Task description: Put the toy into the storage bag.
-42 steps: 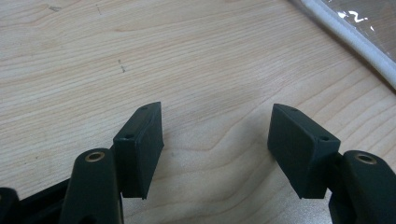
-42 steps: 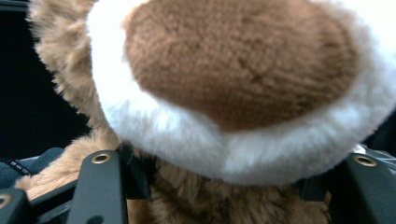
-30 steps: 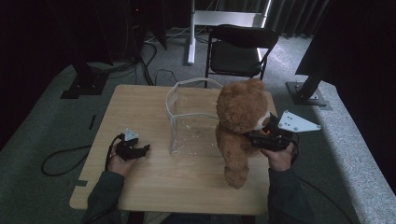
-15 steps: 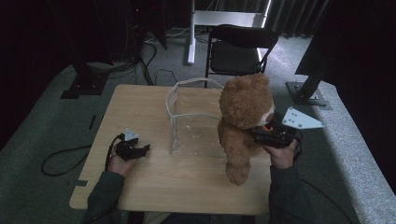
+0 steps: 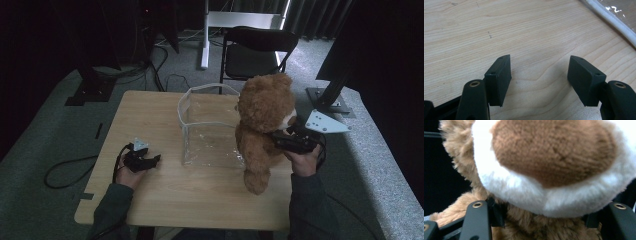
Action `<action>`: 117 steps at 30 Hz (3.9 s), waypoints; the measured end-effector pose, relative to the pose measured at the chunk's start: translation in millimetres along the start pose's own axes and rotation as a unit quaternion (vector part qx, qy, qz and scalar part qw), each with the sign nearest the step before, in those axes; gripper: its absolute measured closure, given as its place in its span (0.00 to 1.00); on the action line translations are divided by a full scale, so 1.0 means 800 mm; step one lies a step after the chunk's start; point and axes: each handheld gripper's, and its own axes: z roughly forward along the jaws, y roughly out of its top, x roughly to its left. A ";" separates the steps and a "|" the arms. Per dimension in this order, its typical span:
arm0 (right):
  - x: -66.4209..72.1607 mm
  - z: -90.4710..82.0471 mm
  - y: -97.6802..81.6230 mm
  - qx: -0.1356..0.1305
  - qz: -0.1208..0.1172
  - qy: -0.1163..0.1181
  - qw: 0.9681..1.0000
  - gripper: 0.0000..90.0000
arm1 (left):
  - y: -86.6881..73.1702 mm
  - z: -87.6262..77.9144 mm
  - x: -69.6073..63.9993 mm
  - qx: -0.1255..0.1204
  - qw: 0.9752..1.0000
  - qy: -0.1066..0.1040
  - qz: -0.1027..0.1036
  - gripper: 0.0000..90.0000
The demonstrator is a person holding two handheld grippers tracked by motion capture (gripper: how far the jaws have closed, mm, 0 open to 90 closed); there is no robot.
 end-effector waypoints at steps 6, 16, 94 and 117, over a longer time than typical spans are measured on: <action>-0.005 0.000 0.006 -0.004 -0.001 -0.005 1.000 0.40 | 0.000 0.000 0.000 0.000 1.000 0.000 0.000 0.40; -0.013 0.002 0.014 -0.006 -0.006 -0.012 1.000 0.40 | 0.000 0.000 0.000 0.000 1.000 0.000 0.000 0.40; -0.072 0.018 0.076 -0.032 -0.009 -0.069 0.997 0.40 | 0.000 0.000 0.000 0.000 1.000 0.001 -0.001 0.40; -0.095 0.041 0.087 -0.031 0.005 -0.081 0.996 0.40 | 0.000 0.000 0.000 0.000 1.000 0.001 -0.001 0.40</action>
